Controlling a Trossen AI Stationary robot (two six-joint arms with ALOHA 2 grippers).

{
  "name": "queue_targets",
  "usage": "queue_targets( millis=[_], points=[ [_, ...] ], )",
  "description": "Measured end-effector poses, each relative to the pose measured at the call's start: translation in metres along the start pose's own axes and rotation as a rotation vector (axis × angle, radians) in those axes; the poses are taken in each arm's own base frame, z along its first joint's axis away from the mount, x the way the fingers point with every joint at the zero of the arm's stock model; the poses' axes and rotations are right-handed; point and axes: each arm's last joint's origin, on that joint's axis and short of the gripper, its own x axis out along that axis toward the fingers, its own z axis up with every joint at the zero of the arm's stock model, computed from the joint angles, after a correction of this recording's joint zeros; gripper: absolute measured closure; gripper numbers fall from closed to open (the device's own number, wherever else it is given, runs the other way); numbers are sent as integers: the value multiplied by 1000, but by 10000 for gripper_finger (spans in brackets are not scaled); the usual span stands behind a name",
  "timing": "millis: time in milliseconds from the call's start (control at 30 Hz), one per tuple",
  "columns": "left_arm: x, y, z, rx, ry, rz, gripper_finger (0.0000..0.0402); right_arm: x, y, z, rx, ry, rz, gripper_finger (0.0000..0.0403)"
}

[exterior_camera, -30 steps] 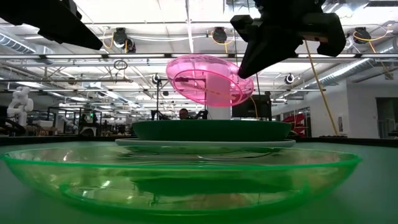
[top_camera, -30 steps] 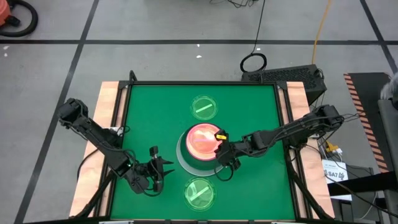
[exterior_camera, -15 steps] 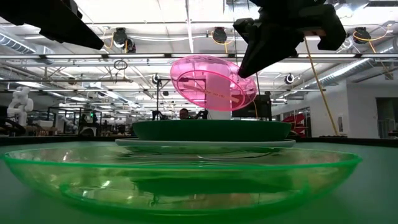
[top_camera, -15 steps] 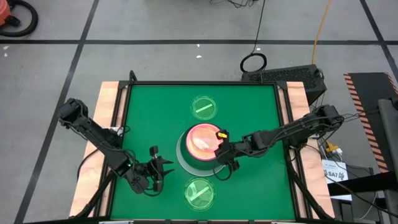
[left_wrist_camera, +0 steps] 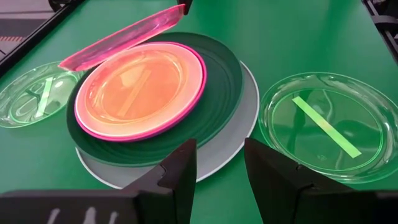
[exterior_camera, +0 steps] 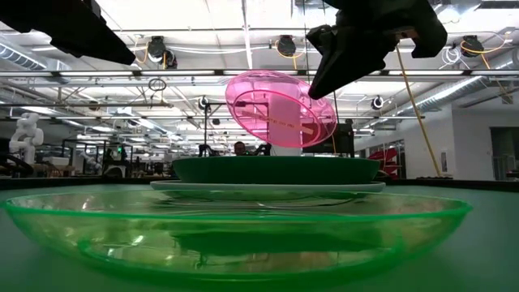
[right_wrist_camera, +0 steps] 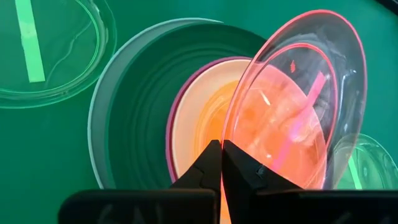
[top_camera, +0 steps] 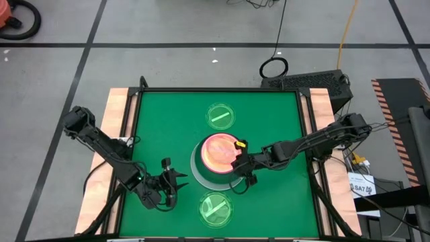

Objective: Stack plastic plates
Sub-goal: Stack the small pink plate on top of the small orange plate, then stack the bottom small green plate on top of the small pink plate

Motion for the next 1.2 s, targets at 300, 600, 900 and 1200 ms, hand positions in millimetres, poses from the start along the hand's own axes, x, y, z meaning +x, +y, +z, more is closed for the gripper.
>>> queue_targets(
  millis=[300, 600, 900, 1200],
  points=[
    [0, 0, 0, -3, 0, 0, 259, 13, 4, -4, -12, 44, 7, 403],
    [0, 0, 0, 5, -1, 0, 259, 31, 10, -10, -39, 104, 15, 403],
    [0, 0, 0, 10, 1, 1, 259, 35, 10, -12, -66, 123, -12, 395],
    [0, 0, 0, 9, 0, 0, 259, 35, 9, -12, -55, 127, -37, 338]
  ],
)
